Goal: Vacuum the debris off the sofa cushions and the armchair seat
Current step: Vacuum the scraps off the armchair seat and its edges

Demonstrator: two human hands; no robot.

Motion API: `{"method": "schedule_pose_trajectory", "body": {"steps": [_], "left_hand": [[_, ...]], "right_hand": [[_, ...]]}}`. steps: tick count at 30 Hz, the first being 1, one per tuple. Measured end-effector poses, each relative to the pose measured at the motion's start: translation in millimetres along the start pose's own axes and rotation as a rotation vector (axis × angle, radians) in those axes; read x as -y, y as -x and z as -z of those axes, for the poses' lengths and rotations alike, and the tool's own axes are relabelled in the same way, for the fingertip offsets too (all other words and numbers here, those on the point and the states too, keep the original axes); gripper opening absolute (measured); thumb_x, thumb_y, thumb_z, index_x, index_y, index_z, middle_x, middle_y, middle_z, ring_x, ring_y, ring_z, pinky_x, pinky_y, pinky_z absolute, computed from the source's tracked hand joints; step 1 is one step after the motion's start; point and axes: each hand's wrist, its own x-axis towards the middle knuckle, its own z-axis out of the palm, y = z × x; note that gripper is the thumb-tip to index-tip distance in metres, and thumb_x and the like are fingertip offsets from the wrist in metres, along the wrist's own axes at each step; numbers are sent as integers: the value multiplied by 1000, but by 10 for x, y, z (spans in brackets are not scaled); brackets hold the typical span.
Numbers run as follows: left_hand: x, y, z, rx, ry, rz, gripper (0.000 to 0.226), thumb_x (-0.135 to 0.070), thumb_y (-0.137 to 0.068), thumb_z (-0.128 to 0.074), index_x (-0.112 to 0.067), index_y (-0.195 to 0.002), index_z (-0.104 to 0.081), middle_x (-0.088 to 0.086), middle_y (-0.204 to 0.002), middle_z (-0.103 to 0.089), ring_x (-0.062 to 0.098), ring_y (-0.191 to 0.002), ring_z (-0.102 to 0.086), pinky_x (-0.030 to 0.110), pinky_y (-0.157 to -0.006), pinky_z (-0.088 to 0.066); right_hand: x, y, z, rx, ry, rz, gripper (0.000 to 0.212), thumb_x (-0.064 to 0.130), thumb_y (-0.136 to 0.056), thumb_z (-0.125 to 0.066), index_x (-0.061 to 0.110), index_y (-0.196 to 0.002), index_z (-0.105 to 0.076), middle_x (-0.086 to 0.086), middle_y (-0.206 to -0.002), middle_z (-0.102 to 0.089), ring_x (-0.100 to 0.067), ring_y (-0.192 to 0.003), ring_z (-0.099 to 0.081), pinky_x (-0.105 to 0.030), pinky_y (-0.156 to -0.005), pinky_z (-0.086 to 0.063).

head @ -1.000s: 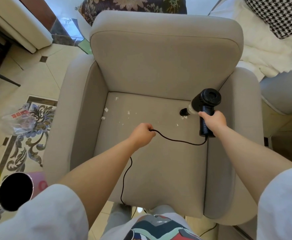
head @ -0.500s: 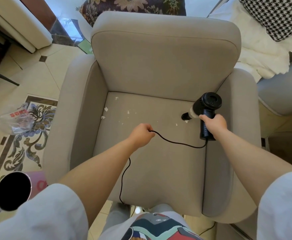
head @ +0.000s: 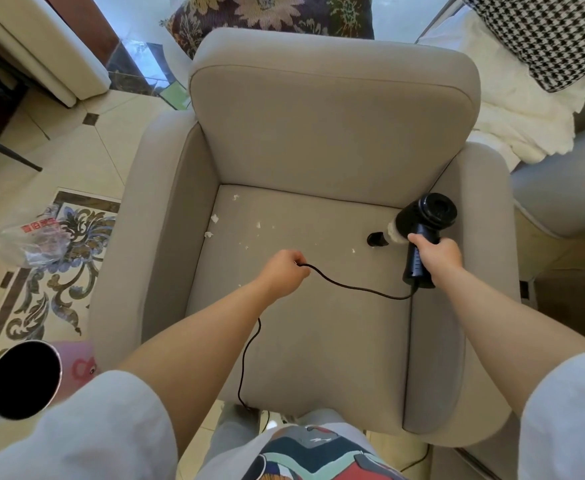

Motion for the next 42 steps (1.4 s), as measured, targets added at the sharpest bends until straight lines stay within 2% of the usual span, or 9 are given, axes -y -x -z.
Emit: {"method": "schedule_pose_trajectory", "body": {"steps": [3, 7, 12, 16, 18, 20, 30, 35, 42], "left_hand": [[14, 8, -23, 0, -12, 6, 10, -13, -91, -51, -11, -82, -51, -2, -63, -43, 10, -55, -39, 22, -49, -29], [15, 18, -73, 2, -21, 2, 8, -13, -90, -52, -12, -83, -51, -3, -62, -42, 9, -55, -39, 22, -50, -29], [38, 37, -77, 15, -28, 6, 9, -13, -91, -52, -11, -82, -51, -3, -60, -42, 10, -53, -38, 22, -48, -28], [110, 58, -42, 18, -32, 22, 17, -13, -91, -51, -13, -74, -48, -2, -60, -41, 10, -53, -37, 22, -47, -27], [139, 70, -22, 12, -34, 26, 14, -13, -91, -51, -12, -76, -50, -2, -60, -41, 10, -53, -37, 22, -48, -27], [173, 89, 9, 6, -32, 29, 10, -13, -91, -51, -11, -81, -51, -3, -60, -41, 10, -53, -37, 22, -47, -27], [415, 154, 147, 20, -5, 36, 10, -15, -91, -52, -11, -81, -51, -2, -61, -41, 10, -54, -38, 23, -49, -28], [575, 192, 285, 17, 0, 34, 9, -15, -91, -51, -10, -84, -52, -2, -61, -41, 10, -54, -37, 23, -49, -28], [860, 244, 623, -13, -24, 33, 10, -15, -91, -52, -10, -83, -53, -3, -59, -42, 9, -52, -38, 22, -47, -27]], "right_hand": [[-81, 30, -32, 54, 128, 33, 55, 38, -83, -63, 2, -121, -47, -19, -116, -58, -33, -99, -57, -38, -74, -45], [-71, 57, -52, 67, 238, 115, 57, 37, -83, -62, 0, -123, -46, -18, -119, -56, -30, -99, -54, -34, -71, -40], [-95, 97, -103, 87, 279, 104, 57, 36, -85, -61, 0, -125, -43, -19, -122, -54, -33, -106, -53, -35, -74, -41], [-93, 131, -126, 86, 240, 126, 52, 37, -83, -62, 2, -119, -47, -17, -114, -57, -27, -91, -53, -36, -71, -43], [-105, 145, -158, 76, 196, 135, 49, 36, -84, -62, 4, -117, -48, -16, -112, -58, -25, -88, -52, -36, -71, -43], [-98, 171, -203, 77, 185, 130, 48, 37, -84, -62, 4, -117, -48, -16, -112, -58, -25, -88, -52, -36, -71, -43], [-68, 327, -394, 106, 284, 132, 48, 37, -83, -62, 4, -116, -48, -13, -107, -57, -25, -88, -52, -35, -71, -42], [18, 469, -587, 161, 292, 232, 38, 37, -84, -61, 10, -109, -50, -6, -96, -56, -22, -84, -53, -34, -69, -42], [150, 644, -1083, 186, 352, 293, 37, 35, -84, -60, 11, -111, -52, -5, -97, -59, -25, -89, -56, -34, -74, -44]]}}
